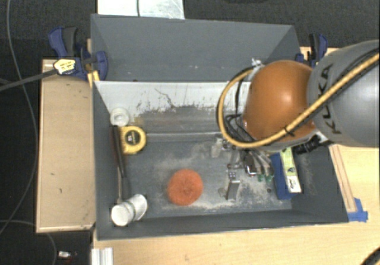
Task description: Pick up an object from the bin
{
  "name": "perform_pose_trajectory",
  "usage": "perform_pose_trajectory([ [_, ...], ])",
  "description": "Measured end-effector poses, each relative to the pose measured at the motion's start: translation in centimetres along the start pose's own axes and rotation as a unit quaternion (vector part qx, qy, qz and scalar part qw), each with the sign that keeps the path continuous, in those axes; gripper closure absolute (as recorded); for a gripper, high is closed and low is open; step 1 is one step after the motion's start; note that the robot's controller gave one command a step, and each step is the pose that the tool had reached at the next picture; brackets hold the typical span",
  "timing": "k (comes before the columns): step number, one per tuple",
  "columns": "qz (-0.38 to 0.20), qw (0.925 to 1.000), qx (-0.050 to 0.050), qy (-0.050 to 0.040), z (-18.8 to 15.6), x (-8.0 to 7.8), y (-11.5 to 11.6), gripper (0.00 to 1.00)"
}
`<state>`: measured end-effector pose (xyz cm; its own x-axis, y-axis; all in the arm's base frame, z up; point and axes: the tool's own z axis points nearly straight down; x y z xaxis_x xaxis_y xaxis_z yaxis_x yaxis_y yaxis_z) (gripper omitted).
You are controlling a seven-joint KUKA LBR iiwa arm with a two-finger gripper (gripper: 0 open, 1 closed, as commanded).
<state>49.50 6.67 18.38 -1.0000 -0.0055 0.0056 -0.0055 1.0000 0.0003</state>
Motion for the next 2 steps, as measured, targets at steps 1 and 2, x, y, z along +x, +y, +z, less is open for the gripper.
perform_pose_trajectory([
  [1, 0.001, 1.0, 0.0, -0.004, -0.4, -0.1, 0.0, 0.0],
  [2, -0.062, 0.998, 0.0, -0.0052, 5.2, -0.4, 3.7, 0.0],
])
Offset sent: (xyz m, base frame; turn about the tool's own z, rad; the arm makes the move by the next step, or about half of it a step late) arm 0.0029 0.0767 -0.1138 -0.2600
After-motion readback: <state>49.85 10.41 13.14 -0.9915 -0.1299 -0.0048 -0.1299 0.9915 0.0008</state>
